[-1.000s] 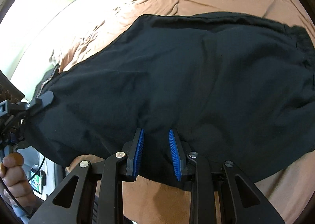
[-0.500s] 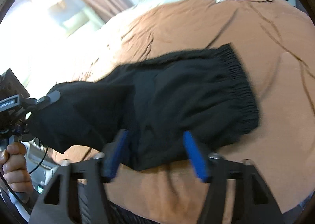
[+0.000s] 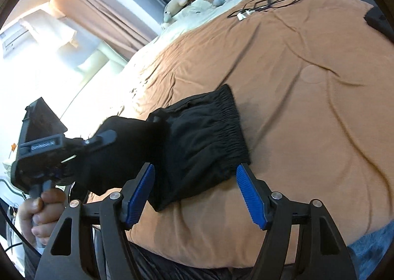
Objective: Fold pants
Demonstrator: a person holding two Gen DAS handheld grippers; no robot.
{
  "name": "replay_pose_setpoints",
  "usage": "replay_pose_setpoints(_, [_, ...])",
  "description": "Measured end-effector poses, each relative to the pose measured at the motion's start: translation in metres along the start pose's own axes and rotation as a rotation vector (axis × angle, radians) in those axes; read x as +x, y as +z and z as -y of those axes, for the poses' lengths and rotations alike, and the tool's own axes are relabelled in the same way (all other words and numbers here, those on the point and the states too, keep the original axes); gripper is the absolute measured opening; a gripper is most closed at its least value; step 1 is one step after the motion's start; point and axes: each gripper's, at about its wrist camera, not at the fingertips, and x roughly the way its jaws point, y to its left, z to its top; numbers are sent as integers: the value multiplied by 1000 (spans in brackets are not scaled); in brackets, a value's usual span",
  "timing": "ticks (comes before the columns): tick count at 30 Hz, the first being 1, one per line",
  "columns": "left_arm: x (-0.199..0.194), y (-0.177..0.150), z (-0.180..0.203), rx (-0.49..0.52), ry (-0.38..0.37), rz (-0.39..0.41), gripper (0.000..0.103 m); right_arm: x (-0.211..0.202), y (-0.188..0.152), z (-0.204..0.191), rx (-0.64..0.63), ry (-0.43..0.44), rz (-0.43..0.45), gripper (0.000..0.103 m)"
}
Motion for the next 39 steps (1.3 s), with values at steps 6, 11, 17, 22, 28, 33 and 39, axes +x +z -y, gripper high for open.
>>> replay_pose_setpoints(6, [43,-11,13,4,-17,-76,6,-15,-8,15,28,-3,7,68])
replay_pose_setpoints(11, [64,-20,8,-39,-67,-132,36,-18,-6,17,24,10,-6,68])
replay_pose_setpoints(17, [39,-17,-6,-55,-83,-79,77,-8,-3,11,3,13,-26,74])
replay_pose_setpoints(22, [20,-8,-36,-100,-35,-34,88,10,-3,-3,-53,-13,-62,75])
replay_pose_setpoints(28, [18,3,-71,-153,12,-11,88,31,1,-18,-94,-78,-120,75])
replay_pose_setpoints(33, [25,16,-93,-185,31,6,88,42,4,-26,-121,-119,-151,75])
replay_pose_setpoints(39, [37,24,-114,-228,24,-1,87,48,8,-26,-116,-140,-165,64])
